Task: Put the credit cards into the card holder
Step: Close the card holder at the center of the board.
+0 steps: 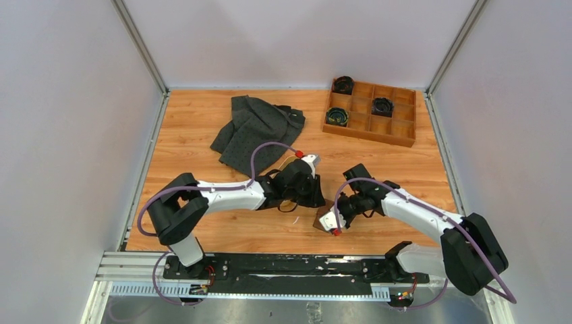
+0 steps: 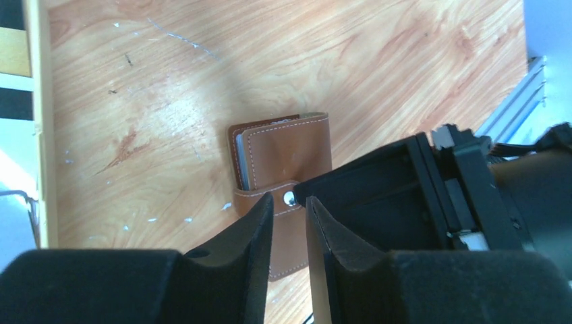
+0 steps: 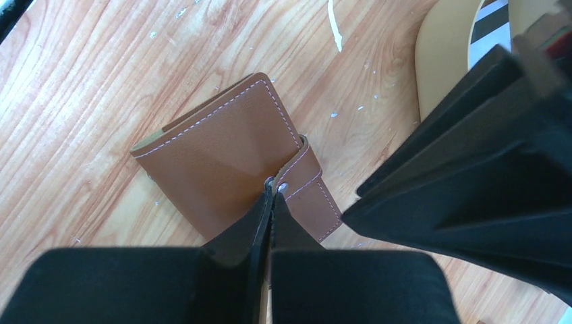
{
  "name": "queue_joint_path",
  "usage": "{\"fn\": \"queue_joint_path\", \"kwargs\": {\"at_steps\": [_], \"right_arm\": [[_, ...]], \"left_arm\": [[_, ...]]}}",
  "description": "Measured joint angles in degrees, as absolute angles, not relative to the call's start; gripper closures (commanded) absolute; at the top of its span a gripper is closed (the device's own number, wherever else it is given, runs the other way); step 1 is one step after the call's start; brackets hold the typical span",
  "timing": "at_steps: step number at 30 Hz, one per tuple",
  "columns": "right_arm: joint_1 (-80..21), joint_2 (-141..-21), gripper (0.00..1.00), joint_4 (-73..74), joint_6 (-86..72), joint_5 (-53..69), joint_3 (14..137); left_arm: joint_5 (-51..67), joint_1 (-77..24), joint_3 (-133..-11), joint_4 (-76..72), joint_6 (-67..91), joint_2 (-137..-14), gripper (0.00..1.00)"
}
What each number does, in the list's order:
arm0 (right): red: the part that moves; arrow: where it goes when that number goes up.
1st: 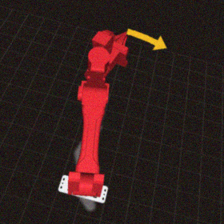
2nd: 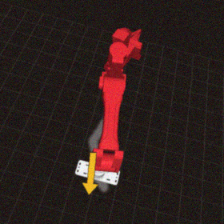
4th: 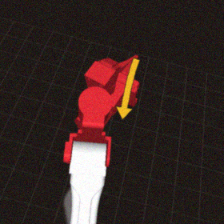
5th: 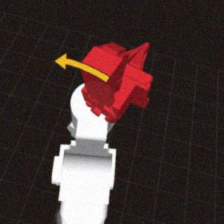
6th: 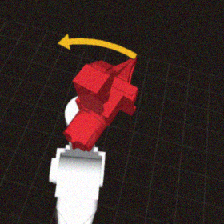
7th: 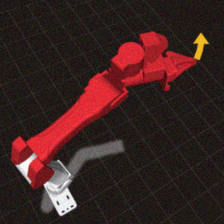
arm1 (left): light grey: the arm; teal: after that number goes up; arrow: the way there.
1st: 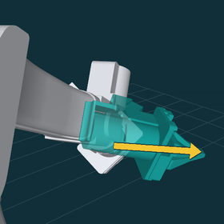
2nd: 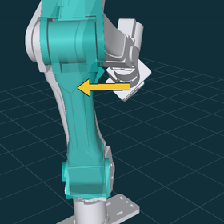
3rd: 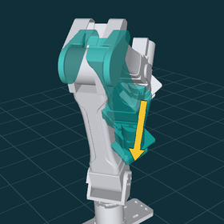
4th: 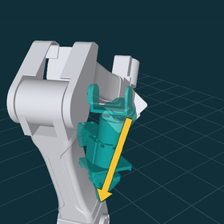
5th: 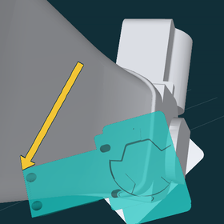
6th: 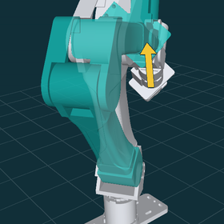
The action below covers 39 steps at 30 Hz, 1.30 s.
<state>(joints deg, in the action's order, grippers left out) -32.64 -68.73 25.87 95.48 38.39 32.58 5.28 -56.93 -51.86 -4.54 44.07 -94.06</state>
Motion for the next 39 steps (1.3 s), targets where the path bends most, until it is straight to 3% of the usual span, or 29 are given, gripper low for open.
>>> {"fn": "queue_joint_path", "kwargs": {"at_steps": [7, 39], "right_arm": [[-33.1, -68.1, 1.00, 25.4, 95.9, 37.7, 32.1], [-39.6, -65.7, 1.00, 23.2, 98.8, 29.3, 30.1]], "left_arm": [[5.6, -57.5, -53.5, -3.6, 43.8, -99.7, 0.87], [6.4, -58.0, -57.8, 2.7, 40.4, -101.9, 0.87]]}}
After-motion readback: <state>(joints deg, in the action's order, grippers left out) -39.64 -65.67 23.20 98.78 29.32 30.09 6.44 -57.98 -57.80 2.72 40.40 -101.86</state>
